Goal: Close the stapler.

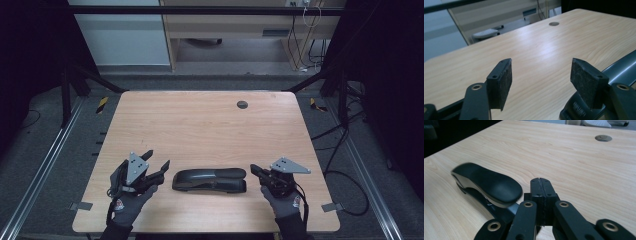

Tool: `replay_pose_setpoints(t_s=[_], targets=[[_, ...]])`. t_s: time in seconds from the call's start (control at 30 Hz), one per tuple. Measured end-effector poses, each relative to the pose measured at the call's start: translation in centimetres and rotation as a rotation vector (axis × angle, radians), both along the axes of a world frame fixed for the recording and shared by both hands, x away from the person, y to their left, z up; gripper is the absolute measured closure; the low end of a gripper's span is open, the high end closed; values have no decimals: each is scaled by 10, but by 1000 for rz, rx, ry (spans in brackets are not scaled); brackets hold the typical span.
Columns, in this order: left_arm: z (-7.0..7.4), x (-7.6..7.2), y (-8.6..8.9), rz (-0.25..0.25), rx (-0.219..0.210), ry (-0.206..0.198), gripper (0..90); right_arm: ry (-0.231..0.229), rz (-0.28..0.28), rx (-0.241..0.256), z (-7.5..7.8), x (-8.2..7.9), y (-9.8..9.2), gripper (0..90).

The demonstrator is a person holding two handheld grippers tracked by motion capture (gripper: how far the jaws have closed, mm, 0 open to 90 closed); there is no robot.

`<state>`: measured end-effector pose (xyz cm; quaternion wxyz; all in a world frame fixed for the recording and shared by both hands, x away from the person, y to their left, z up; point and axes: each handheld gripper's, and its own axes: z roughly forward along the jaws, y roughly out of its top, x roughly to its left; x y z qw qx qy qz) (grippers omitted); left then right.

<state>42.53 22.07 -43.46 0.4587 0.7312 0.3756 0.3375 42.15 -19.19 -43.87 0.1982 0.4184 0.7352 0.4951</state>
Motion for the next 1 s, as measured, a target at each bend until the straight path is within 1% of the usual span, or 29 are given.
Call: replay_pose_setpoints(t_s=[0.13, 0.27, 0.43, 0.53, 0.57, 0.73, 0.8, 0.87, 1.0], targets=[[-10, 0, 12, 36, 3, 19, 333, -18, 16, 6, 9, -3, 5, 900], [-18, -1, 20, 59, -14, 38, 333, -29, 39, 17, 18, -4, 10, 900], [-23, -1, 27, 85, -27, 47, 339, -25, 68, 14, 23, -6, 19, 900], [-26, 0, 30, 98, -23, 53, 343, -17, 82, 8, 21, -6, 23, 900], [-26, 0, 31, 101, -24, 53, 343, -6, 86, 9, 19, -6, 24, 900], [-30, -1, 33, 112, -18, 59, 348, 14, 92, -4, 11, -6, 29, 900], [-31, -1, 35, 117, -17, 63, 349, 17, 94, -11, 8, -6, 29, 900], [-32, -1, 36, 124, -17, 64, 353, 15, 94, -5, 7, -7, 29, 900], [-34, -2, 39, 129, -15, 72, 358, 12, 91, -9, 6, -9, 29, 900]])
